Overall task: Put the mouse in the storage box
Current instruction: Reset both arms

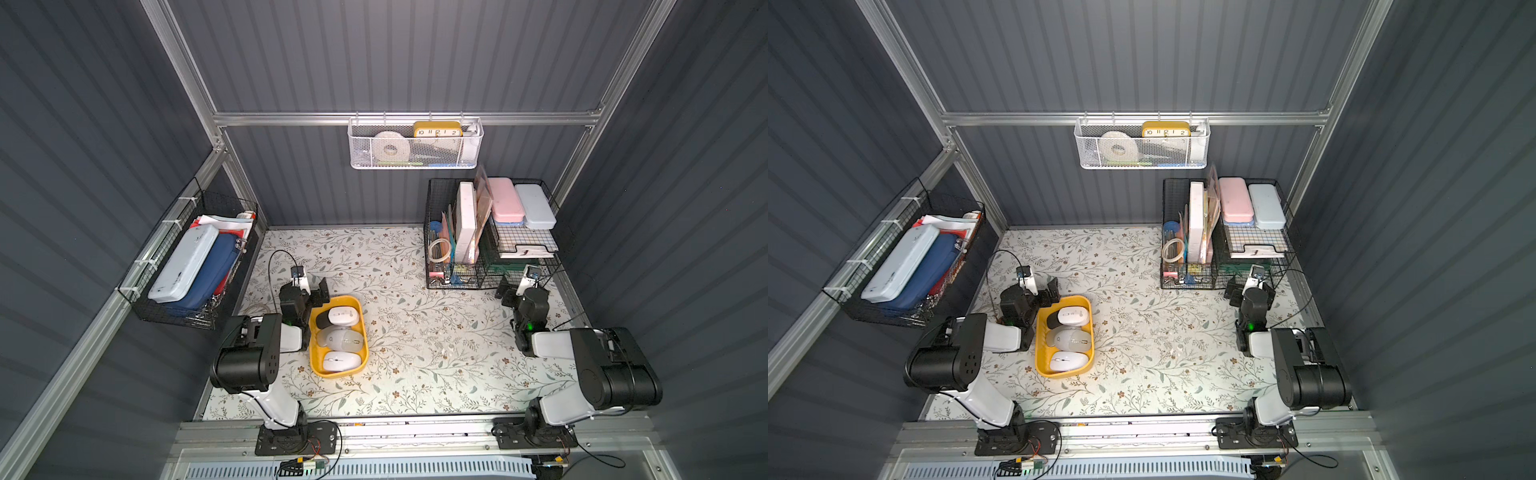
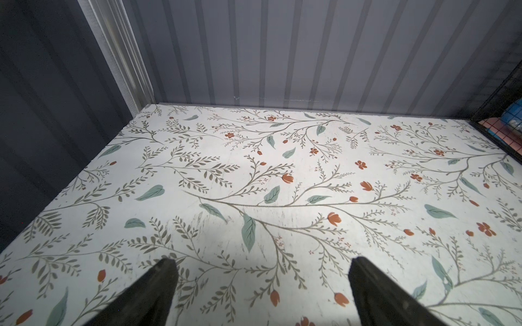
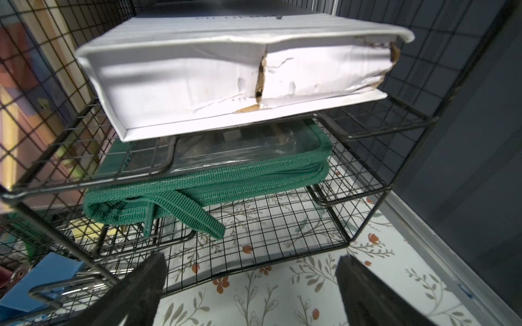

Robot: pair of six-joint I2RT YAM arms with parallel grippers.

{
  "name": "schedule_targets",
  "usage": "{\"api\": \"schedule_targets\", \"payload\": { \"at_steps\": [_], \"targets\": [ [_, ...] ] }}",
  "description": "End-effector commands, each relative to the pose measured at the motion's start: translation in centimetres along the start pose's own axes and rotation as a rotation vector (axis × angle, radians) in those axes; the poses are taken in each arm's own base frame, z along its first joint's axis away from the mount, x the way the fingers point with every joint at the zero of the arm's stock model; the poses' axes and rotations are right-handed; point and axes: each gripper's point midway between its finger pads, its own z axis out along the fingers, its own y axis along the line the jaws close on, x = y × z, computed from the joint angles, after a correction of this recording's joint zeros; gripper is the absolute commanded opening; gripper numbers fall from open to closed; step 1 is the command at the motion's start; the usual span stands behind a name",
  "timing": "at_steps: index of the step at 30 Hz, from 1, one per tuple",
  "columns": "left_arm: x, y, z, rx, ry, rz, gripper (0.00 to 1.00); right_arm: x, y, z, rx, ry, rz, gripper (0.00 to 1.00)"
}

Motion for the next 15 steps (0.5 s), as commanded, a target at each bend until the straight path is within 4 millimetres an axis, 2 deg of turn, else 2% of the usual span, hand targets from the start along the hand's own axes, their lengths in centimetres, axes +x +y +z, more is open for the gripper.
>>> {"api": "schedule_targets", "payload": {
  "at_steps": [1, 13, 15],
  "targets": [
    [-0.21, -0.15, 0.19, 0.011, -0.001, -0.009, 1.00, -0.29, 0.26, 0.14, -0.011, -0.010, 0.003, 0.99],
    [-0.15, -0.16, 0.17, 0.011, 0.000, -0.010, 1.00, -0.16, 0.38, 0.26, -0.017, -0.004, -0.003, 0.99],
    [-0.20, -0.15, 0.18, 0.011, -0.001, -0.009, 0.99, -0.10, 0.94, 0.19, -0.048, 0.003, -0.014, 0.99]
  ]
}}
